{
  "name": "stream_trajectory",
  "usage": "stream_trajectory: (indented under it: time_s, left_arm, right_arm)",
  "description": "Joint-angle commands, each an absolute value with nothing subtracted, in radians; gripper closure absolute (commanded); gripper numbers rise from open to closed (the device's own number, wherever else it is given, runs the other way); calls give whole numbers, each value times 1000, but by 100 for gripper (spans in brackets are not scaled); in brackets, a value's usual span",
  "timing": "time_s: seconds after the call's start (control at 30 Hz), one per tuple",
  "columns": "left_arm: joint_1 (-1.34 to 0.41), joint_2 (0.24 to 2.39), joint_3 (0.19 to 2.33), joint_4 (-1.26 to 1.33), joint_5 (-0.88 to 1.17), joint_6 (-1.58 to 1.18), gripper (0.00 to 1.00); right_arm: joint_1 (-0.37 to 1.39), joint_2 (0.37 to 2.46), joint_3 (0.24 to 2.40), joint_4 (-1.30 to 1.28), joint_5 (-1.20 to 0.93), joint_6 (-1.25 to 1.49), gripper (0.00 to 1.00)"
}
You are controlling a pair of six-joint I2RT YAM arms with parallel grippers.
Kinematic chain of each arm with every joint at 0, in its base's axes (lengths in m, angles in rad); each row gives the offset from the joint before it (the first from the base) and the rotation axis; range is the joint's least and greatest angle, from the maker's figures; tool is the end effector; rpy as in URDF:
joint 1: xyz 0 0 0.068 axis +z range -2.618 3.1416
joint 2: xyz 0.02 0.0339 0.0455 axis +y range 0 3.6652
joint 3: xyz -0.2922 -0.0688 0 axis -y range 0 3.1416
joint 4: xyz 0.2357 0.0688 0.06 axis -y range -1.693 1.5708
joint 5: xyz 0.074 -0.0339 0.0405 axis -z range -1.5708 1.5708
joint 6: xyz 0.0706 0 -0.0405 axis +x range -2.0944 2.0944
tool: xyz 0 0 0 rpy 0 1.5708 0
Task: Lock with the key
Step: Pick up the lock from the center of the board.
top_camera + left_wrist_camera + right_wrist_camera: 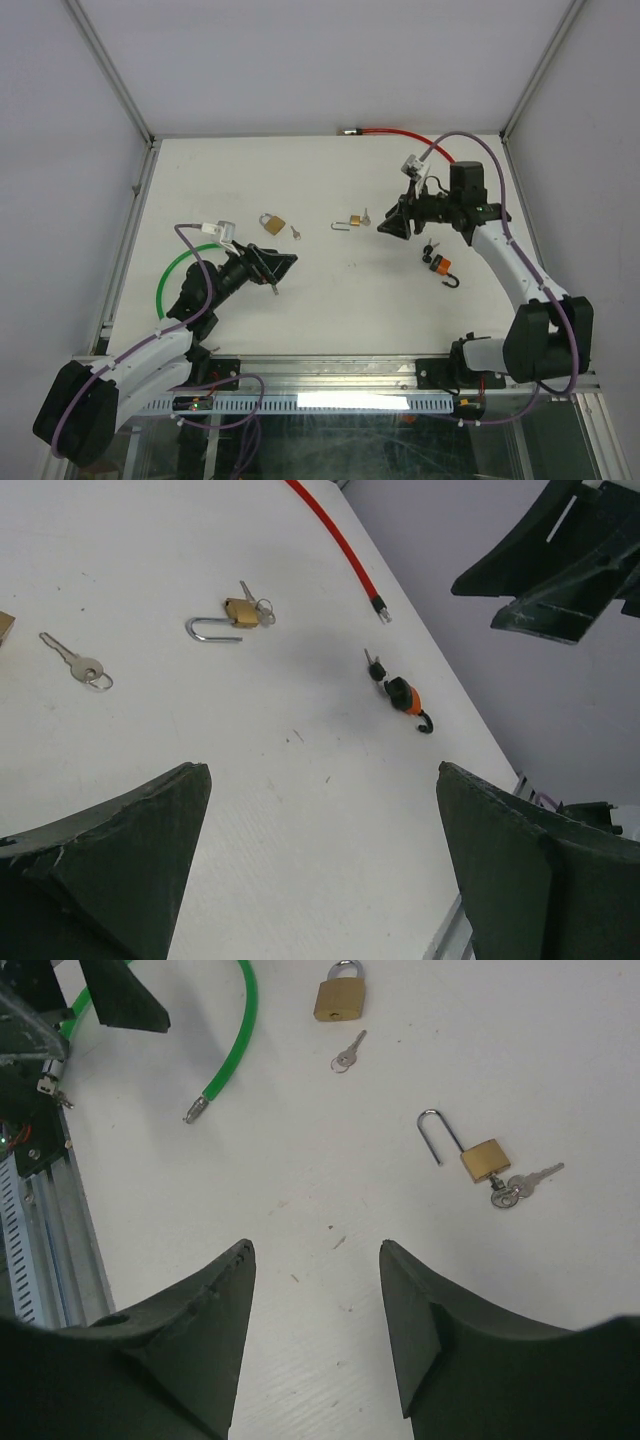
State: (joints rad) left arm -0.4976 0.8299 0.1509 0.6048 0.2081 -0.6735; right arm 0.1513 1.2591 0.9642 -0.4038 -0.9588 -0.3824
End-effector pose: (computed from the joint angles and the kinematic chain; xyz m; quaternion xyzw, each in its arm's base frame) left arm 0.1570 -0.1019 0.2172 0.0064 0.7323 -0.4374 0.5219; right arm 0.2494 0.0965 0.3068 -0.4000 0.7244 0.3721 0.4205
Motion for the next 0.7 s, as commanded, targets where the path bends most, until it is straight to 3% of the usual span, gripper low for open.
stream_trajectory:
  time_s: [0.0, 0.2, 0.4, 0.57, 0.67]
  left_arm:
    - [-502, 821, 186, 600, 212, -677, 1]
    - [-501, 806, 180, 580, 204, -680, 1]
    - [-502, 780, 188, 528, 188, -666, 1]
    - [-502, 753, 184, 495, 165, -653, 1]
    - [-501, 750, 178, 494, 154, -650, 1]
  right_arm:
    - [164, 1359, 1087, -354, -935, -295, 44]
    - [244, 1569, 1281, -477, -833, -423, 44]
    - [268, 1792, 1493, -738, -912, -896, 38]
    - [274, 1942, 1621, -992, -901, -1404, 19]
    - [289, 2030, 1716, -1061, -819, -1474, 17]
